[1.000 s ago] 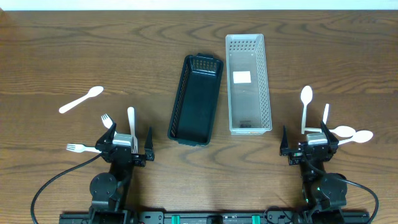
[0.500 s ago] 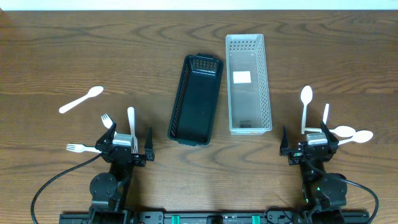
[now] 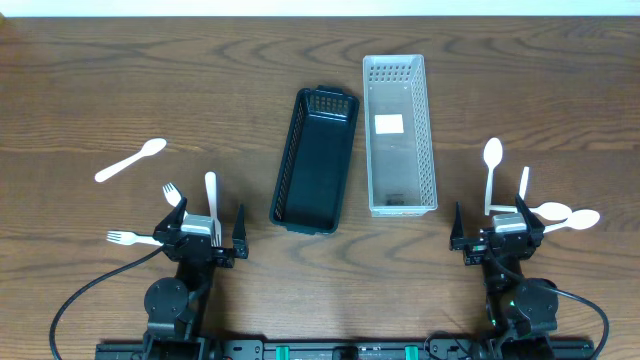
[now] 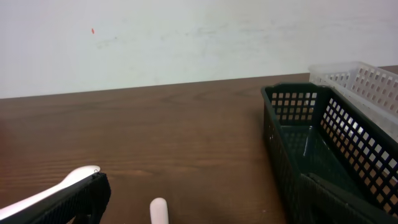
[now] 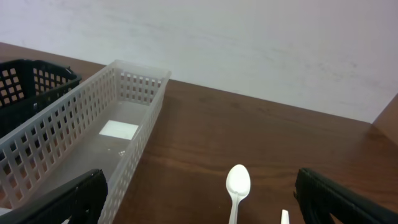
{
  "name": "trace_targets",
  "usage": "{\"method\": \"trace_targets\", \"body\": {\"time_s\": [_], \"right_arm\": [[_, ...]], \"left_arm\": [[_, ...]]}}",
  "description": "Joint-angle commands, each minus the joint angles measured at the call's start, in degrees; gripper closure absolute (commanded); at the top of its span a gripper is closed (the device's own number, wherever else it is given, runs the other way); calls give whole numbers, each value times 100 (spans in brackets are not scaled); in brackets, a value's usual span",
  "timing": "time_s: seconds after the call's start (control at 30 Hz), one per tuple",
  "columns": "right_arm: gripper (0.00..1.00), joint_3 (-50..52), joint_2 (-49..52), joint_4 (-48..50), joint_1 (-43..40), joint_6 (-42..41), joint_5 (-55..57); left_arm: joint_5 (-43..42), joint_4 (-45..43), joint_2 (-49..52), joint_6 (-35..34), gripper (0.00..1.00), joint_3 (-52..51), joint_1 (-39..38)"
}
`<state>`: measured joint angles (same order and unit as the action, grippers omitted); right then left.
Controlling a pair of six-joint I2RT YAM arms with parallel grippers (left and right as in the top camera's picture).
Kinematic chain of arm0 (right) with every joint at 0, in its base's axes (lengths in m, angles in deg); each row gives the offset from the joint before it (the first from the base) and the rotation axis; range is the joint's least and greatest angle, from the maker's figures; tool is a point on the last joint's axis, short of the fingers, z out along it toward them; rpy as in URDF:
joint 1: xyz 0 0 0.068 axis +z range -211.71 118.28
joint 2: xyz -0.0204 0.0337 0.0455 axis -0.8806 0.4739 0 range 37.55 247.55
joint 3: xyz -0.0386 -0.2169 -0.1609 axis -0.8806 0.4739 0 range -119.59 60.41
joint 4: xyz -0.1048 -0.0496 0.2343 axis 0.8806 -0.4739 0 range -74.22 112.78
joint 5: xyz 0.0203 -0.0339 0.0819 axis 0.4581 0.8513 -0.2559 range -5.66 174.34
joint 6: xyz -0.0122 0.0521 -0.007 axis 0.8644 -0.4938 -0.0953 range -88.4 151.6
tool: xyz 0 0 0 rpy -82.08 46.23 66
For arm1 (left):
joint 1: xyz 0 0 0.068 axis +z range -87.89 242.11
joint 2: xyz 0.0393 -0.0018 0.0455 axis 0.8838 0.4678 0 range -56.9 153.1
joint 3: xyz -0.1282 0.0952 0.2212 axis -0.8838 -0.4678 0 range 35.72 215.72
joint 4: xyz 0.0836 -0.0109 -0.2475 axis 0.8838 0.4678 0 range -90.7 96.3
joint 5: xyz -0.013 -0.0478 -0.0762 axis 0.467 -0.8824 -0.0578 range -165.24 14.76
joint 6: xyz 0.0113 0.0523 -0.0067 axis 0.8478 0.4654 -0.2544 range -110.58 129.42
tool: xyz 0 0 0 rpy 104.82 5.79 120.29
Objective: Pack container
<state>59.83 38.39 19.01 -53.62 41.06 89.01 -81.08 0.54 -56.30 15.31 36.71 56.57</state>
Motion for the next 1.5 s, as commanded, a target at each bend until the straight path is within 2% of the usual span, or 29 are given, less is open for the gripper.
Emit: {"method": "trace_targets", "body": {"time_s": [0.0,0.67,0.77,0.93,1.1,1.27,1.4,1.47], "right_arm": [[1,26,-46,-9,-35,-83,-20],[1,26,-46,114,-37,-48,151],[1,26,-35,-24,-31,-619,-118],[1,15,-28,59,-31,-2343,-695],[1,-363,173,74,-33,-2271,-809],[1,-1631,1314,-111,-42,-1475,-841],[1,-3112,2964,-990,-42,-949,-841],[1,-4009,3840,-1784,-42,-852,-841]], "left_arm": [[-186,221,-31,52,2,-74,-33],[-186,221,-31,52,2,-74,-33],[-186,221,-31,52,2,-74,-33],[46,94,-31,46,2,-74,-33],[7,225,-2,-188,2,-74,-33],[7,234,96,-188,2,-74,-33],[-133,153,155,-245,2,-74,-33],[-122,-7,155,-883,2,-70,-26]]}}
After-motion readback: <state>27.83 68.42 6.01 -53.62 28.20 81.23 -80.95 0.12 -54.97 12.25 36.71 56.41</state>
